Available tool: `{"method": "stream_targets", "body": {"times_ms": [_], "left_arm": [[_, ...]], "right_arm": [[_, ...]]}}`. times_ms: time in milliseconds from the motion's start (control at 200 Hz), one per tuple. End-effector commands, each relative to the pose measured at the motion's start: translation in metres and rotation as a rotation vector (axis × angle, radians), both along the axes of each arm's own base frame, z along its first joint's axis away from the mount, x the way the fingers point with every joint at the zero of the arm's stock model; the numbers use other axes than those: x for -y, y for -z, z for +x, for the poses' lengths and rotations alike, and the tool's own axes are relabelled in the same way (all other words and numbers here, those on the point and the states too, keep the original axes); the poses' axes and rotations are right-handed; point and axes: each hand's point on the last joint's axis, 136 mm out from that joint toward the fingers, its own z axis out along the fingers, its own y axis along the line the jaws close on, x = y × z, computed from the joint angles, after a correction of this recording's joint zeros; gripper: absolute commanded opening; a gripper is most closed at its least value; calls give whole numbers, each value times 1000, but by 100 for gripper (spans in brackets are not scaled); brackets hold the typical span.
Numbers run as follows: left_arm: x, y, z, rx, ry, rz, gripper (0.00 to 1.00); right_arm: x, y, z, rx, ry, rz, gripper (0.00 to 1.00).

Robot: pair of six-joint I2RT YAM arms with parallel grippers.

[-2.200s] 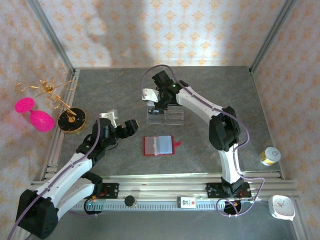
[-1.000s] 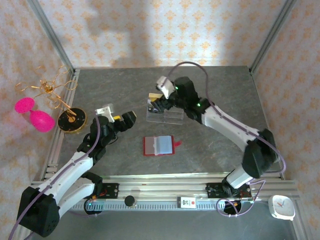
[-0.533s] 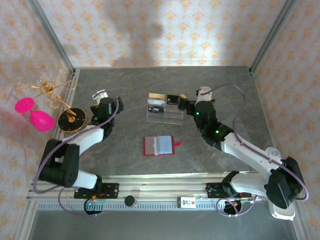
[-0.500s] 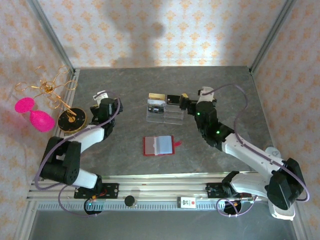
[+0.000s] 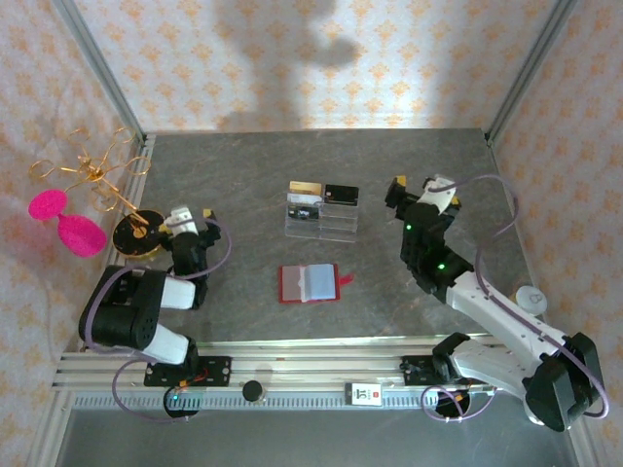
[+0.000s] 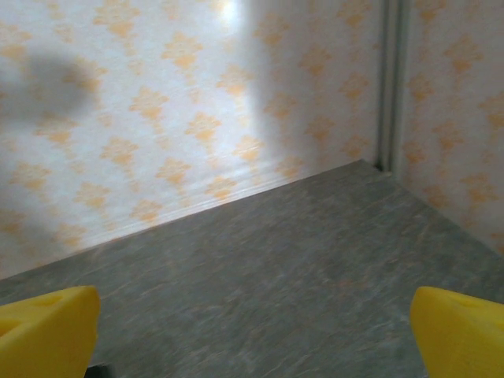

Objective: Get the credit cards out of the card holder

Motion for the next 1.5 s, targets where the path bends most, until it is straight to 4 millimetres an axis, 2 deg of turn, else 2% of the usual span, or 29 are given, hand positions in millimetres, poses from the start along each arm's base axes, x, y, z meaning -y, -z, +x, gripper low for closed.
{"method": "stream_targets", "body": {"times_ms": [0, 30, 70, 105, 185, 320, 480, 576, 691, 806, 926, 981, 1036, 1091, 1156, 1221, 1497], "left_arm": [[5, -27, 7, 120, 53, -10, 100], [3, -18, 10, 71, 52, -18, 100], [3, -26, 5, 128, 53, -1, 100], [-7, -32, -2, 173, -20, -4, 100], [-10, -26, -2, 134, -45, -18, 99], [3, -25, 4, 120, 33, 6, 99], [4, -25, 7, 115, 43, 11, 99], [4, -26, 7, 119, 43, 10, 99], [4, -25, 7, 118, 44, 9, 99], [4, -25, 7, 119, 43, 10, 99], [4, -25, 7, 118, 43, 10, 99], [4, -25, 7, 118, 44, 10, 99], [4, -26, 7, 120, 43, 10, 99], [4, -26, 7, 119, 44, 9, 99], [4, -25, 7, 119, 44, 10, 99], [4, -25, 7, 118, 44, 9, 99], [4, -25, 7, 118, 43, 10, 99]], "right_arm": [[13, 1, 0, 11, 5, -40, 100], [18, 4, -1, 15, 19, -40, 100], [24, 9, -3, 16, 31, -49, 100], [30, 13, -5, 18, 44, -60, 100], [48, 28, -7, 11, 90, -87, 100], [78, 74, -3, -46, 156, -119, 100], [77, 109, 18, -69, 100, -120, 100], [81, 123, 22, -46, 85, -127, 100], [80, 129, 25, 5, 26, -92, 100], [75, 145, 34, -26, -14, -98, 100], [85, 151, 33, -16, -30, -34, 100], [97, 148, 22, 55, 26, -15, 100], [97, 160, 26, -25, 31, -8, 100], [97, 152, 26, 25, 30, -11, 100], [97, 157, 26, -13, 28, -11, 100], [97, 152, 25, 18, 29, -11, 100], [97, 154, 25, 3, 29, -10, 100]]}}
